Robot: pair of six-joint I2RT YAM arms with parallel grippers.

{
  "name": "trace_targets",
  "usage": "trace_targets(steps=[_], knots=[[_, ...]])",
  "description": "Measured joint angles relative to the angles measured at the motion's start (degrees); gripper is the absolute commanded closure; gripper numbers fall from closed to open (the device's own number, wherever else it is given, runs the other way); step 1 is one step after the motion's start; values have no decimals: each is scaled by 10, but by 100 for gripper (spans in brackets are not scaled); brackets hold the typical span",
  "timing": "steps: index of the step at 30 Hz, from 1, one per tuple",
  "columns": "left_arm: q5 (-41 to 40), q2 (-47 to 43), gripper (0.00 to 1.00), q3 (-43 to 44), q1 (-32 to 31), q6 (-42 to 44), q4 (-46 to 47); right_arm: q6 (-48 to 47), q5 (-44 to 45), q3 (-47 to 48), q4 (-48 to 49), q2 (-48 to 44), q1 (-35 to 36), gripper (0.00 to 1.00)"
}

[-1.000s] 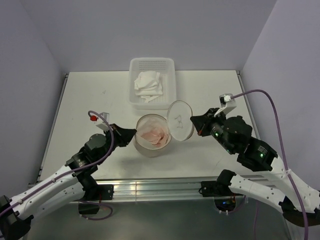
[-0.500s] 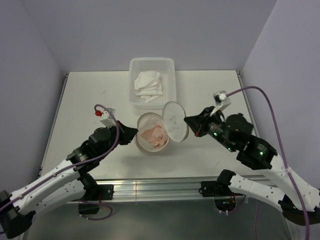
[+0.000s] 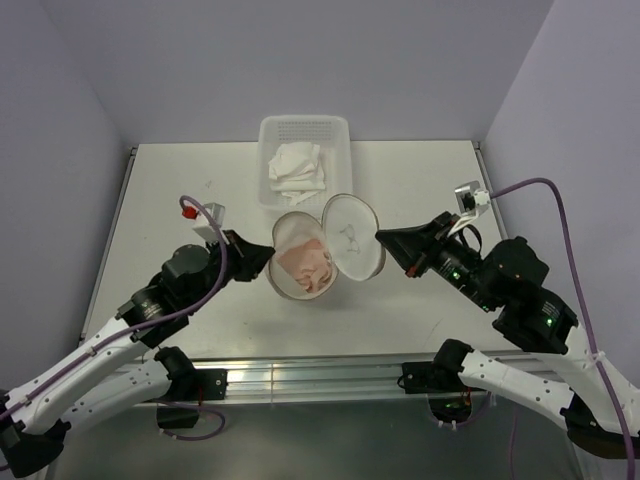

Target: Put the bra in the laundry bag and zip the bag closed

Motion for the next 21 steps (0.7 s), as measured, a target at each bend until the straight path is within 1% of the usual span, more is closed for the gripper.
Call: trace_targets(steps=[1, 3, 5, 8, 10, 11, 13, 14, 17, 19, 21], knots=[[1, 0, 94, -17, 0, -4, -3, 4, -5, -9, 6, -1, 0, 100], [1, 7, 89, -45, 0, -12, -13, 9, -14, -29, 8, 3, 0, 100], [-1, 19, 89, -73, 0, -18, -26, 15, -20, -55, 9, 9, 0, 100], [-4, 33, 88, -87, 0, -22, -40, 21, -23, -95, 11, 20, 0, 100], [-5, 38, 85, -87, 0, -22, -40, 24, -23, -116, 15, 30, 0, 100], [-5, 38, 75, -87, 0, -22, -39, 26, -21, -127, 17, 32, 0, 100], [-6, 38, 64, -87, 0, -21, -37, 30, -17, -152, 23, 36, -2, 100], [-8, 38, 57, -86, 0, -20, -37, 33, -18, -166, 23, 36, -5, 100], [-16, 39, 45, -83, 0, -19, -38, 39, -25, -189, 24, 31, -17, 100], [-21, 39, 44, -80, 0, -16, -42, 45, -27, -196, 32, 27, -22, 100], [-31, 38, 45, -71, 0, -15, -49, 50, -29, -202, 45, 21, -26, 100]])
